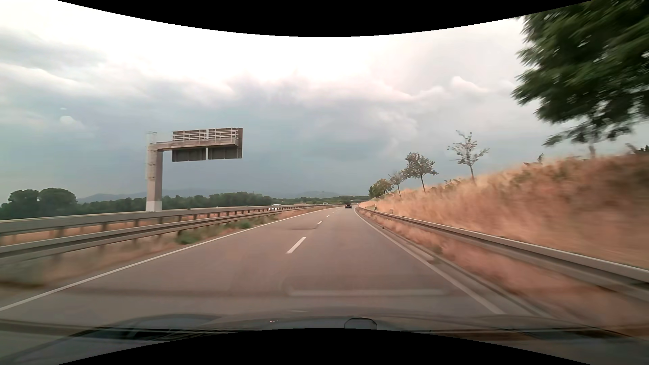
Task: Follow the waypoints while adhering to traffic rules and regulations
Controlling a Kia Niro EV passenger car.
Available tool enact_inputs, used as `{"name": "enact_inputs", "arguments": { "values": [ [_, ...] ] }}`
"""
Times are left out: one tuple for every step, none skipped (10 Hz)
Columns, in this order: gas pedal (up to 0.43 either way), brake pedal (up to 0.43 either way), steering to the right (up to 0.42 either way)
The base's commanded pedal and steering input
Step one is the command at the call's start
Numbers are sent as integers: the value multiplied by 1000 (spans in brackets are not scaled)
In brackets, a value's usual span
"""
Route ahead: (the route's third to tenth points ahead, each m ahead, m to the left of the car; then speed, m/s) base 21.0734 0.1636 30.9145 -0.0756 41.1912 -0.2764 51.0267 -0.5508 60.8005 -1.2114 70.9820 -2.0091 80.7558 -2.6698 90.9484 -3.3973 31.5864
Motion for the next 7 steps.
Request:
{"name": "enact_inputs", "arguments": {
  "values": [
    [268,0,6],
    [268,0,6],
    [260,0,6],
    [260,0,6],
    [260,0,6],
    [260,0,6],
    [260,0,5]
  ]
}}
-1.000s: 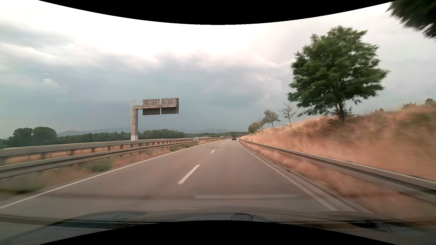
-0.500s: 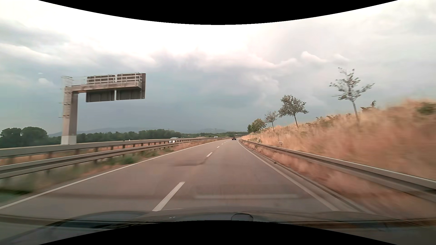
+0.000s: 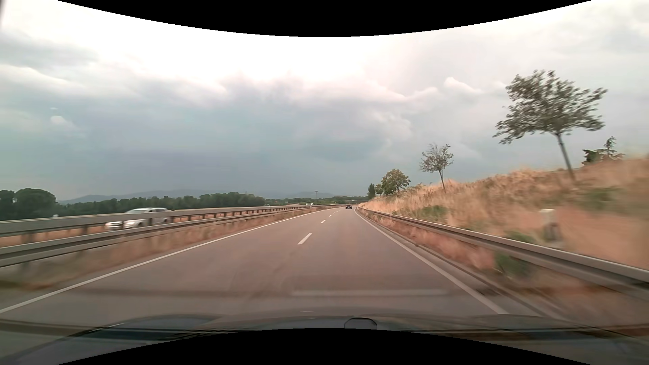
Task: Follow the waypoints while adhering to traffic rules and regulations
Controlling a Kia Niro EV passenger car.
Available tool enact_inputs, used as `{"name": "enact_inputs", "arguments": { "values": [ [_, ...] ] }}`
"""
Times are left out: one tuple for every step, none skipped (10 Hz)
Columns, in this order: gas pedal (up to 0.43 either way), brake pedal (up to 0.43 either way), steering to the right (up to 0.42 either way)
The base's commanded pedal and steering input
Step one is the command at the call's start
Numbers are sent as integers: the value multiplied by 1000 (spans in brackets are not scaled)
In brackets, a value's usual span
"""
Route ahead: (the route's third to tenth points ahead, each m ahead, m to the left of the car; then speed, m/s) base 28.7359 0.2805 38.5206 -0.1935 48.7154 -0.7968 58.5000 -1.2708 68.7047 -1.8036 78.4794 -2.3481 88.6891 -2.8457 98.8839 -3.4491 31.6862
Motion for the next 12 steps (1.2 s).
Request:
{"name": "enact_inputs", "arguments": {
  "values": [
    [260,0,6],
    [260,0,7],
    [260,0,9],
    [260,0,9],
    [260,0,10],
    [260,0,10],
    [260,0,10],
    [260,0,9],
    [260,0,8],
    [260,0,8],
    [260,0,7],
    [260,0,6]
  ]
}}
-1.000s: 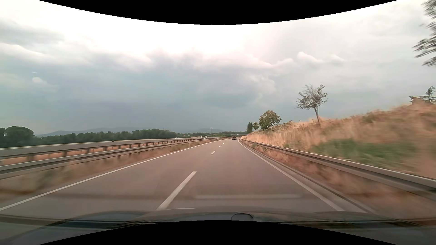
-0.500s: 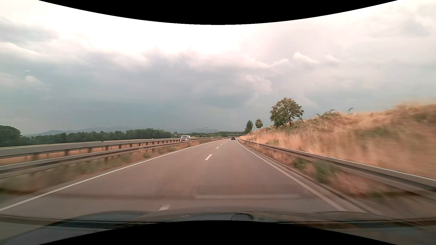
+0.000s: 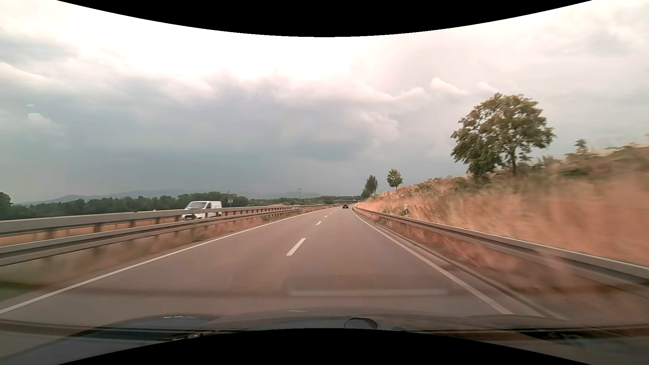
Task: Follow the waypoints while adhering to traffic rules and regulations
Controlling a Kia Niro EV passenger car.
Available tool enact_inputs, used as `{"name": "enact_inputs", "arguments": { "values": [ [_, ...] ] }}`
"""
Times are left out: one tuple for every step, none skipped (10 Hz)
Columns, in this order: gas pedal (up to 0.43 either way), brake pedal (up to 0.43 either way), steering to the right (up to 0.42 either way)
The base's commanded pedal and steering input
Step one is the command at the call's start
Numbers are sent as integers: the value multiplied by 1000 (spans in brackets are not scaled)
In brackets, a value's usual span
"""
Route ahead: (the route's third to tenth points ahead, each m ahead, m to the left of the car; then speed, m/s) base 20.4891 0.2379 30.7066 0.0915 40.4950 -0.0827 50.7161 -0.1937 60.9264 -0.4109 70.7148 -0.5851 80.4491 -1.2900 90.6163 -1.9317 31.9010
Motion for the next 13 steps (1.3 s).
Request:
{"name": "enact_inputs", "arguments": {
  "values": [
    [260,0,6],
    [260,0,6],
    [260,0,6],
    [260,0,6],
    [260,0,6],
    [260,0,5],
    [260,0,5],
    [260,0,3],
    [260,0,3],
    [260,0,3],
    [260,0,3],
    [260,0,3],
    [260,0,3]
  ]
}}
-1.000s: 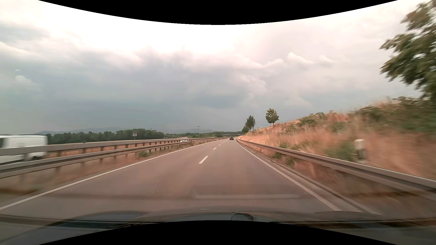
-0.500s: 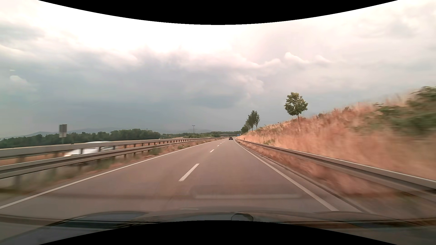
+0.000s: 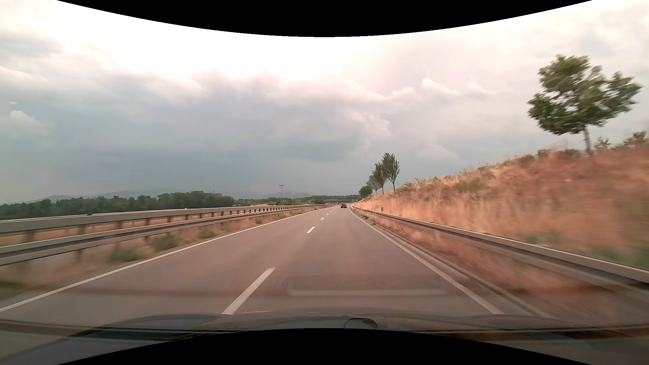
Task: Follow the waypoints while adhering to traffic rules and regulations
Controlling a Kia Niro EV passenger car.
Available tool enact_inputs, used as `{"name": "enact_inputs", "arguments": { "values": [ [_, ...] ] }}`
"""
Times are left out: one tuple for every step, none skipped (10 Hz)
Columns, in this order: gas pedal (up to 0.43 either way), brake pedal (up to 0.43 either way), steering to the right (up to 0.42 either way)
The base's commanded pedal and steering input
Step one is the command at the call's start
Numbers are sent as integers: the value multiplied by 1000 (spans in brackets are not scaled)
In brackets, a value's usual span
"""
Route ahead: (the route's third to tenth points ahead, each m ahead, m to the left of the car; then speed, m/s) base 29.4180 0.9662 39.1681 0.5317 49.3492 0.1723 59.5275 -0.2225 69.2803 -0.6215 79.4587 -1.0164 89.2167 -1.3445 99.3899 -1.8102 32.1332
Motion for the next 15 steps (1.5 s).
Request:
{"name": "enact_inputs", "arguments": {
  "values": [
    [260,0,4],
    [260,0,4],
    [260,0,5],
    [248,0,5],
    [240,0,5],
    [228,0,5],
    [220,0,5],
    [220,0,5],
    [197,0,4],
    [197,0,4],
    [177,0,4],
    [169,0,4],
    [169,0,3],
    [169,0,3],
    [169,0,2]
  ]
}}
